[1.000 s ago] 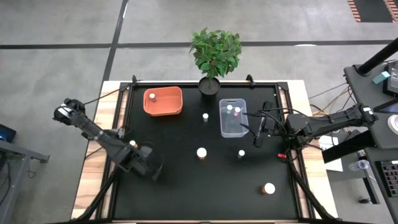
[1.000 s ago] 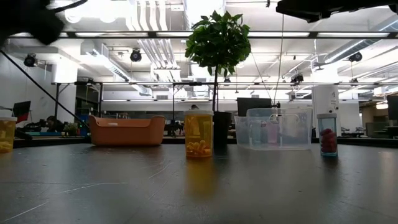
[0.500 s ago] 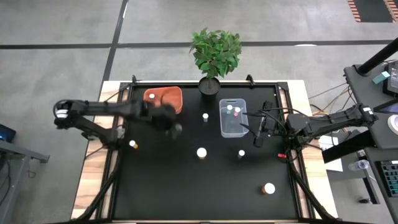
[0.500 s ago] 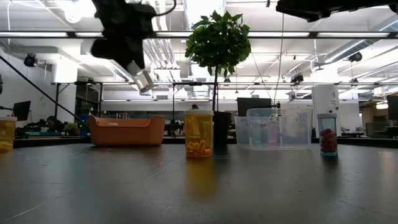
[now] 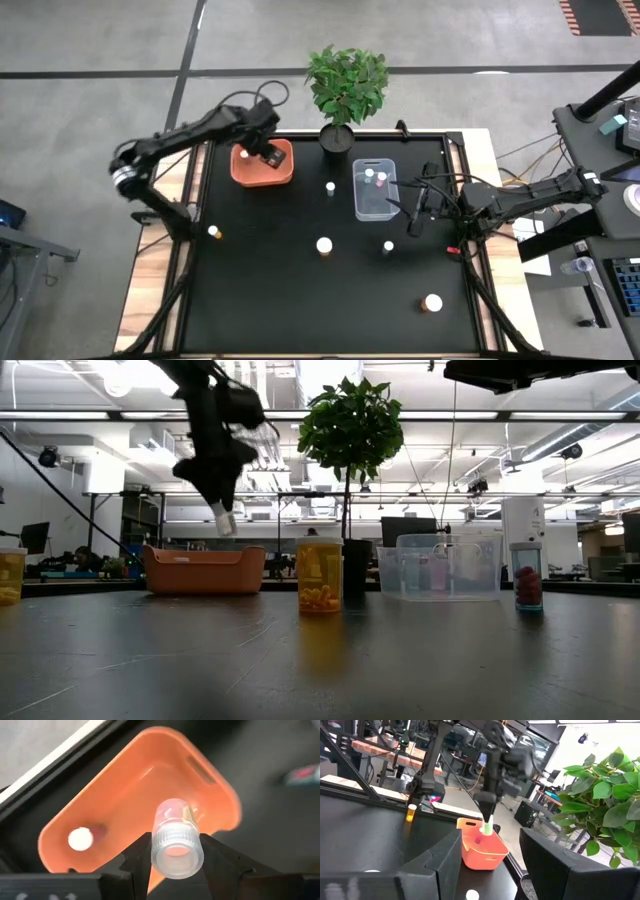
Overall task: Pick and place medicine bottles into bin by pill shape (circle, oval)
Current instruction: Put the white tablet pill bottle into the orange bin
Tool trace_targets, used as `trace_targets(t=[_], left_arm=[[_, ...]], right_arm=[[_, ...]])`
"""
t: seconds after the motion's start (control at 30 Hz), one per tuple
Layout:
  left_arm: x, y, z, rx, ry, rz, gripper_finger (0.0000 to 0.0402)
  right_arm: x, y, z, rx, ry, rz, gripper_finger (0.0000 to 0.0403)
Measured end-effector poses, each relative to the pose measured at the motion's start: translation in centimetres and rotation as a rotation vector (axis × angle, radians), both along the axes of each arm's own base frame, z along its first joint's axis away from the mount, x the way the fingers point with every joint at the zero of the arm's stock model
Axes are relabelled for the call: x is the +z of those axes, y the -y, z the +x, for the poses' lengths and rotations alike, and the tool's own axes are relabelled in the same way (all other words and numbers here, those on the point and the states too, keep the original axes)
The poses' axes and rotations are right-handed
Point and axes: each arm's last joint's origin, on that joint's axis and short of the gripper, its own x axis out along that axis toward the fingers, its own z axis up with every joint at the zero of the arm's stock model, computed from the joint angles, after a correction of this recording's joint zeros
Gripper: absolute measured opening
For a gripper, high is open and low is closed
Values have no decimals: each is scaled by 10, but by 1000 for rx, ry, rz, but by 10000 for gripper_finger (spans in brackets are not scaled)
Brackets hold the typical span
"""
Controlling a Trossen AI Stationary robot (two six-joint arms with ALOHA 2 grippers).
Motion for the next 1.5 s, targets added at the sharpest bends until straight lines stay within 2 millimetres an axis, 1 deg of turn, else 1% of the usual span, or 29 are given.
trace_targets(t=[0.1,0.2,0.33,0.5,0.63,0.8,1.5], left_arm=[[-13,-19,11,-11,-72,-9,134],[-29,-31,19,-18,-126,-21,134],[-55,-39,30,-27,-184,-61,134],[-73,-46,36,-32,-236,-52,134],[-74,-50,39,-34,-213,-26,134],[-77,-53,38,-26,-220,-26,134],[-77,-55,40,-23,-197,-3,135]], right_arm=[[0,0,0,0,0,-1,192],[0,0,0,0,-2,-1,192],[-1,0,0,0,-7,-3,192],[-1,0,0,0,-8,-3,192],[-1,0,0,0,-7,-2,192],[-1,0,0,0,-7,0,192],[-1,0,0,0,-7,0,192]])
